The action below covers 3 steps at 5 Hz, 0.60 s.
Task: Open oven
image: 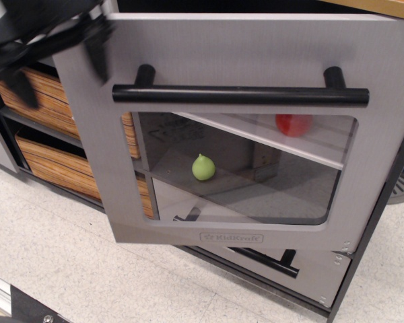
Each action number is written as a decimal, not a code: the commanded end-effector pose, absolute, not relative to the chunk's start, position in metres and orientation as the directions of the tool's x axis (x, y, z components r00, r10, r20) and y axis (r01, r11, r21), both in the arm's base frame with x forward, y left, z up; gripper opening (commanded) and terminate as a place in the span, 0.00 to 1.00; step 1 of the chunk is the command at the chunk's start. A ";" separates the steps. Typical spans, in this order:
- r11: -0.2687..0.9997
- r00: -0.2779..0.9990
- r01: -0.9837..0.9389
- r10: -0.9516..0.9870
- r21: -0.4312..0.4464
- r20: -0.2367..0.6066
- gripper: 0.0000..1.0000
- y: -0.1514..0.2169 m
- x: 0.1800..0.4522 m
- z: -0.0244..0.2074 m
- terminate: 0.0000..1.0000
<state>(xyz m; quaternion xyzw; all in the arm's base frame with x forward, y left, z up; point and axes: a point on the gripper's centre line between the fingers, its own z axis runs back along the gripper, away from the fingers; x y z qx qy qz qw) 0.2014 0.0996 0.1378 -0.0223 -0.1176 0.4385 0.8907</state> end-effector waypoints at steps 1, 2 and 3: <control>0.674 0.656 -0.737 0.699 0.044 0.283 1.00 0.161 0.178 0.102 0.00; 0.644 0.637 -0.761 0.716 0.081 0.288 1.00 0.187 0.177 0.101 0.00; 0.622 0.624 -0.775 0.729 0.108 0.283 1.00 0.205 0.185 0.112 0.00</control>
